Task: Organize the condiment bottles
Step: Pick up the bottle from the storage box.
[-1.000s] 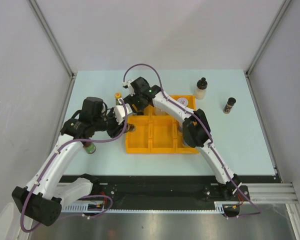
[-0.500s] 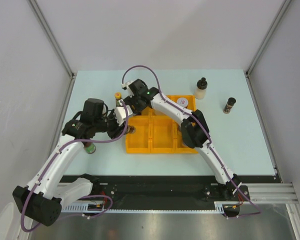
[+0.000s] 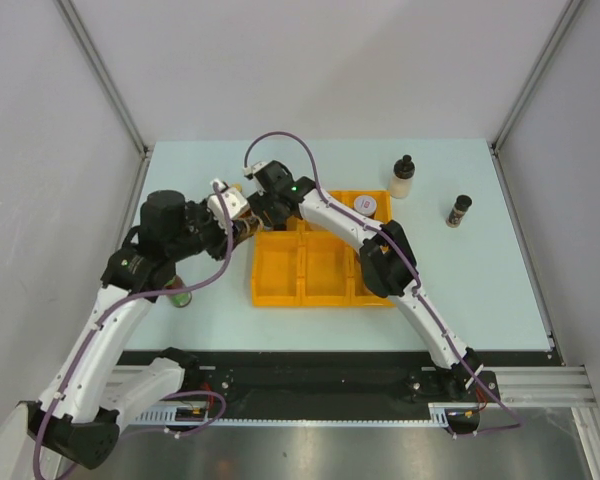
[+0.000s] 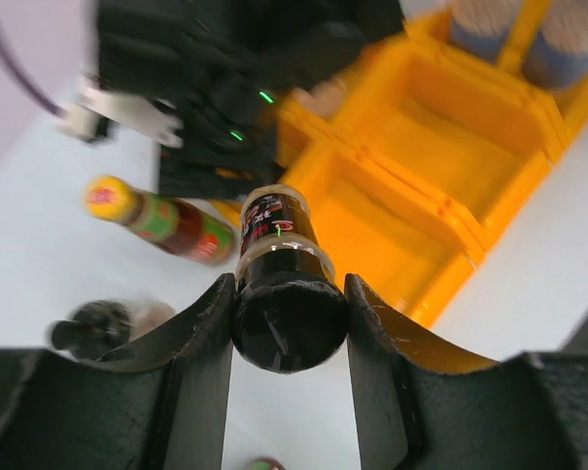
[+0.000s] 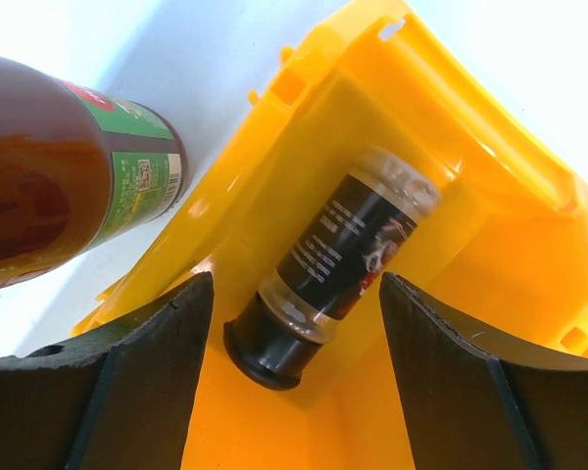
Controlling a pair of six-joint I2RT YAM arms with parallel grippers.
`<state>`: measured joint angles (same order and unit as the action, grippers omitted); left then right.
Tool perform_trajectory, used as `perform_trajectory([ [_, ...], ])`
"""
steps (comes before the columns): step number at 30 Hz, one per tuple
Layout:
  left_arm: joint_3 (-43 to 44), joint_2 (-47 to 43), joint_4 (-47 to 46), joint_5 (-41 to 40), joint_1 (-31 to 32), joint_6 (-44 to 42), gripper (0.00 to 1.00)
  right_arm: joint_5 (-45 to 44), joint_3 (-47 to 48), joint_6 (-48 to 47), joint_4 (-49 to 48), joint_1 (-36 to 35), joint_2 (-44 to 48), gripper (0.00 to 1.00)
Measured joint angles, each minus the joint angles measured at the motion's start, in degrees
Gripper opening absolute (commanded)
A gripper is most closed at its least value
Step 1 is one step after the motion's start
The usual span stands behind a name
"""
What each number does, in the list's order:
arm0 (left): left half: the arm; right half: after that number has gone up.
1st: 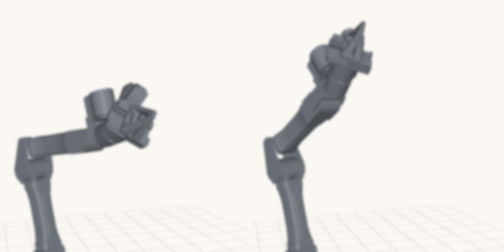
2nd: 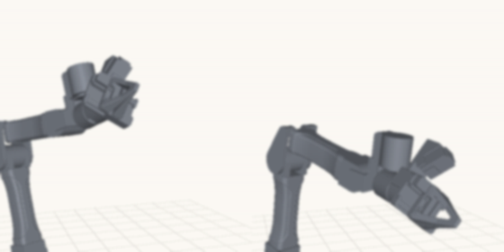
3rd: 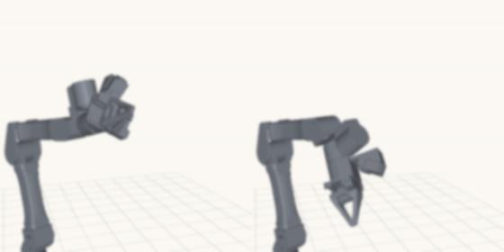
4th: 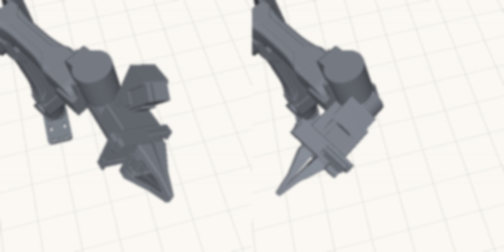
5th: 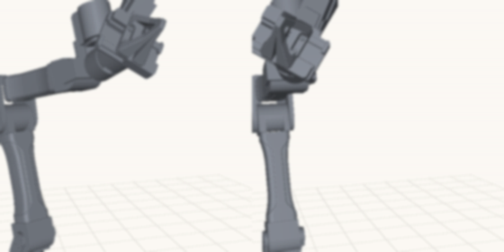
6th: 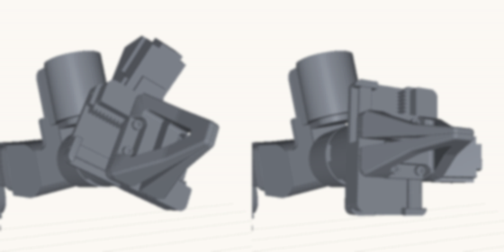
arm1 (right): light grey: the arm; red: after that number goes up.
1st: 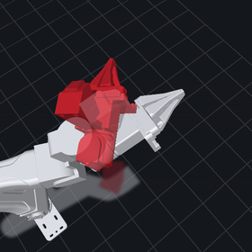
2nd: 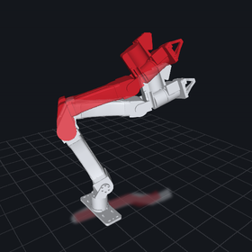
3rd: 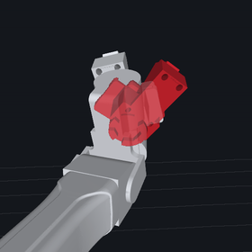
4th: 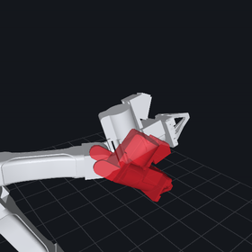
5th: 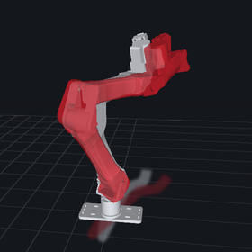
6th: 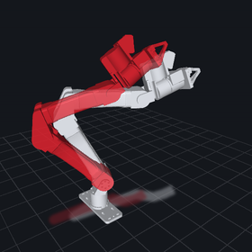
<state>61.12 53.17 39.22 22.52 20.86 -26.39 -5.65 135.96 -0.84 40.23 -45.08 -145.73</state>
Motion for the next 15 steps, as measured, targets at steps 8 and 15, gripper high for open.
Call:
perform_trajectory([
  [8, 5.0, -1.8, -10.1, -10.6, -0.2, 5.0, 0.0, -2.3, 0.0, 3.7, 0.1, -0.4, 0.0, 0.77],
  [15, 5.0, -1.9, -12.3, -17.8, -0.2, 5.9, 0.0, -8.4, 0.1, 7.8, -0.2, -1.5, 0.0, 0.77],
])
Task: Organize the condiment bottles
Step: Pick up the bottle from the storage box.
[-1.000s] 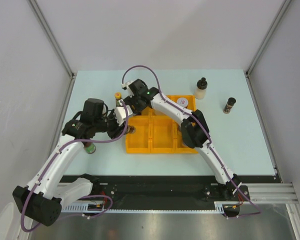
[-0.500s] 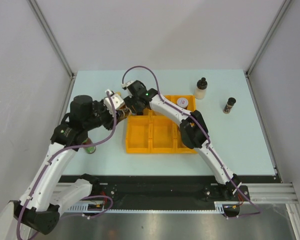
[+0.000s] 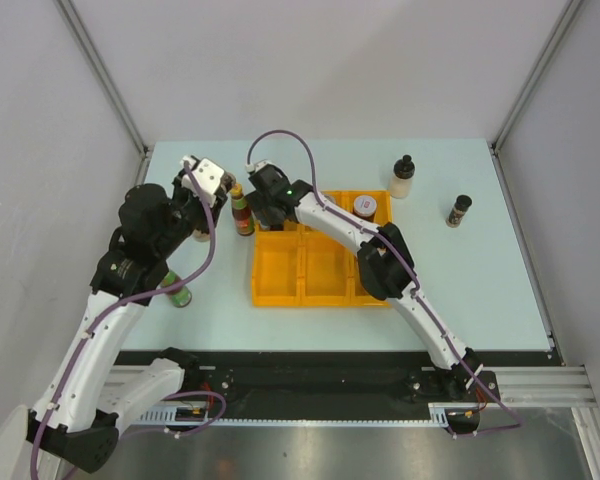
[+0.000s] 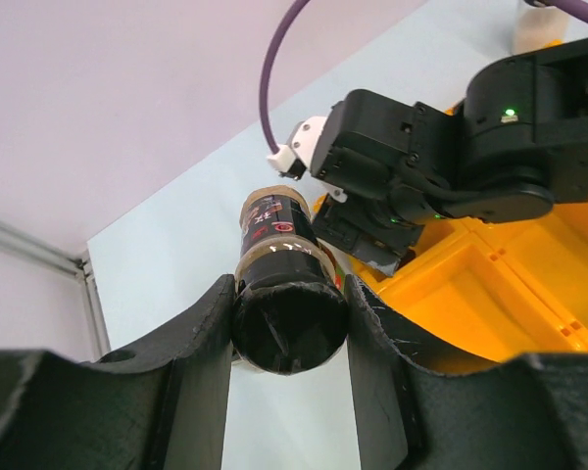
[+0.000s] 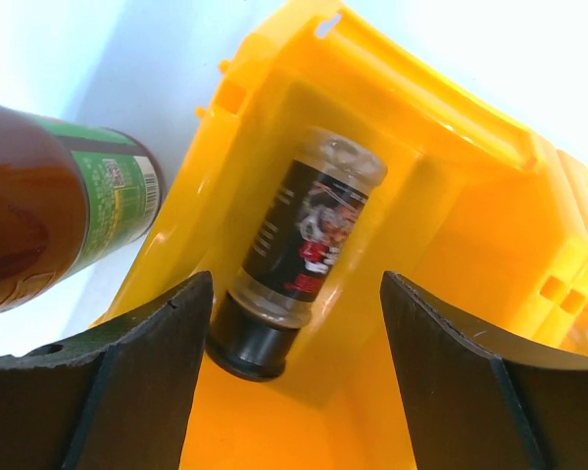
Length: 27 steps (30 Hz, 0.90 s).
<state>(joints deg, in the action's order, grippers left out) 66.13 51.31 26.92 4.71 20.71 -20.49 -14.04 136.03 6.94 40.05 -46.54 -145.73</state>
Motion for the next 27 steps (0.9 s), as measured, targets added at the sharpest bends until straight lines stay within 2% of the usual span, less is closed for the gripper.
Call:
perform_trajectory([
  [6, 0.0, -0.3, -0.3, -2.9, 0.0, 0.2, 0.0, -1.5, 0.1, 3.9, 0.0, -0.3, -0.2, 0.69],
  [10, 0.0, -1.0, -0.3, -3.2, 0.0, 0.2, 0.0, -0.6, 0.3, 5.8, 0.1, -0.3, -0.9, 0.58],
  [16, 0.0, -1.4, -0.2, -3.5, 0.0, 0.6, 0.0, 0.8, 0.2, 9.5, 0.0, -0.1, -1.9, 0.56],
  [18, 0.0, -1.4, -0.2, -3.5, 0.0, 0.7, 0.0, 0.8, 0.1, 10.1, 0.0, -0.1, -1.9, 0.52],
  [21, 0.0, -1.4, -0.2, -3.5, 0.0, 1.0, 0.0, 1.4, -0.2, 10.8, -0.1, 0.1, -2.0, 0.35],
  [22, 0.0, -1.4, -0.2, -3.4, 0.0, 1.0, 0.0, 1.7, -0.2, 10.9, -0.1, 0.2, -2.0, 0.22],
  [24, 0.0, -1.4, -0.2, -3.4, 0.0, 1.0, 0.0, 1.9, -0.2, 10.6, 0.0, 0.3, -2.0, 0.04],
  [25, 0.0, -1.4, -0.2, -3.4, 0.0, 1.0, 0.0, 2.1, -0.2, 10.6, 0.0, 0.3, -2.0, 0.0],
  [27, -0.1, -1.4, -0.2, -3.3, 0.0, 1.0, 0.0, 2.4, -0.2, 9.9, -0.1, 0.3, -2.0, 0.0],
])
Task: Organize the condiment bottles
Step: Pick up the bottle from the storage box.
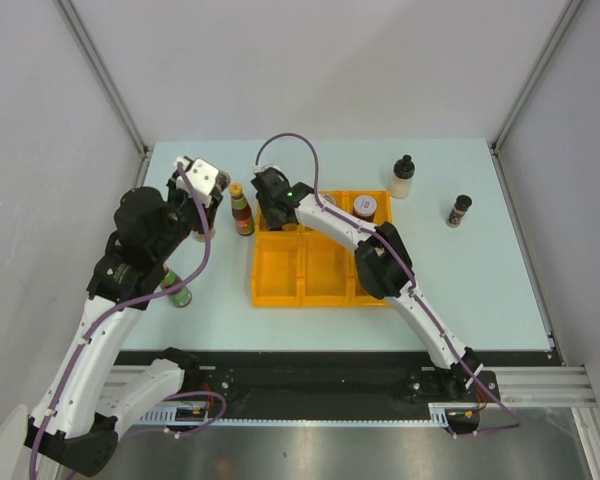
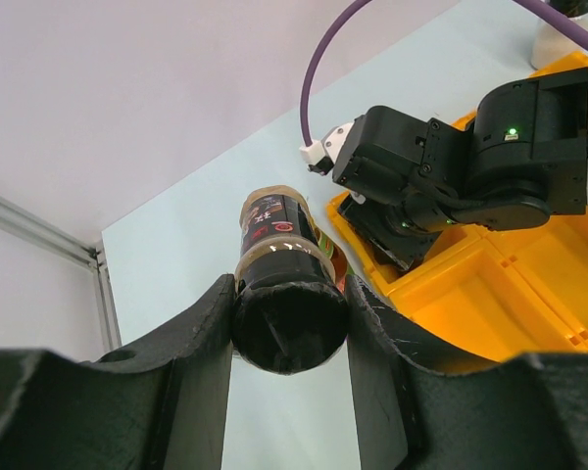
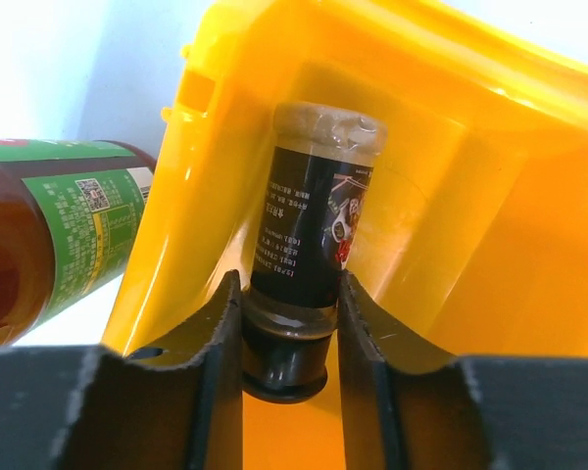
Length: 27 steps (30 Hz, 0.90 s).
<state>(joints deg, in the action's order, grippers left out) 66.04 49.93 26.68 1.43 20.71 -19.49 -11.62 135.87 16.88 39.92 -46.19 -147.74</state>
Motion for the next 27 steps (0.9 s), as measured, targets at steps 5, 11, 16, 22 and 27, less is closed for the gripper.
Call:
perform_trajectory([
  [5, -0.9, 0.0, 0.2, 0.7, -0.1, 0.0, 0.0, -1.2, -0.1, -2.3, 0.2, -0.1, 0.3, 0.0],
  [11, -1.6, 0.0, 0.6, 2.1, -0.1, 0.0, 0.0, -3.5, -1.1, -5.7, 0.6, -0.2, 1.4, 0.0],
  [16, -2.1, 0.1, 0.5, 3.5, -0.1, 0.0, 0.0, -4.9, -1.7, -8.1, 2.2, 0.2, 3.7, 0.0],
  [22, -3.8, 0.7, 0.4, 3.9, -0.1, -0.1, 0.0, -4.2, -1.4, -10.1, 2.3, 2.1, 7.1, 0.0],
  [27, -4.1, 2.0, 0.2, 5.8, -0.1, -0.1, 0.0, -4.7, 0.6, -12.5, 2.5, 3.2, 9.7, 0.0],
])
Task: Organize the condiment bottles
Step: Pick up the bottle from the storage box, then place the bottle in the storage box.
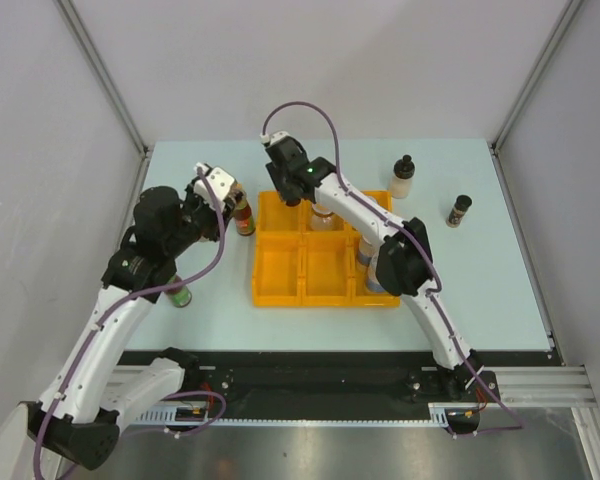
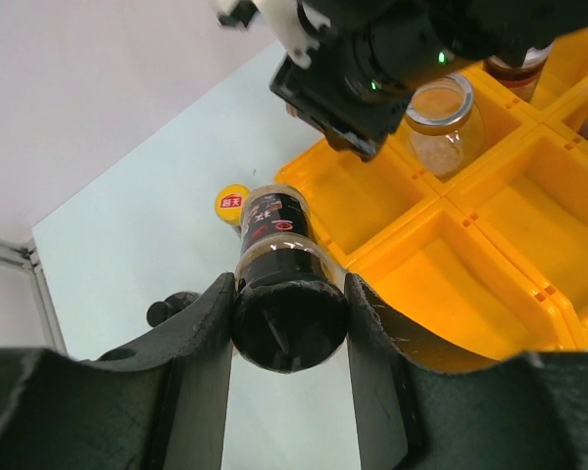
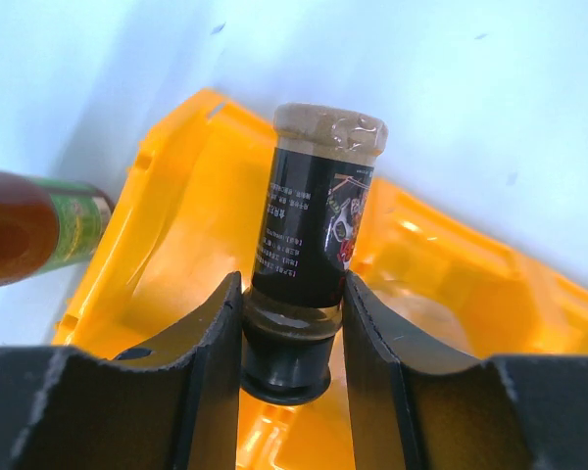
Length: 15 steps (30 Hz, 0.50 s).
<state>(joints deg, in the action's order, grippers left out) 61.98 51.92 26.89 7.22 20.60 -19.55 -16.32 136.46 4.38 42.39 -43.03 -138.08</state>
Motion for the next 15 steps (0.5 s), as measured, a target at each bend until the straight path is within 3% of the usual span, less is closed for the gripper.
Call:
perform_trajectory([
  [15, 2.5, 16.2, -4.1, 7.0, 0.0, -0.4, 0.0, 4.7, 1.8, -0.9, 0.4, 10.2, 8.3, 0.0],
])
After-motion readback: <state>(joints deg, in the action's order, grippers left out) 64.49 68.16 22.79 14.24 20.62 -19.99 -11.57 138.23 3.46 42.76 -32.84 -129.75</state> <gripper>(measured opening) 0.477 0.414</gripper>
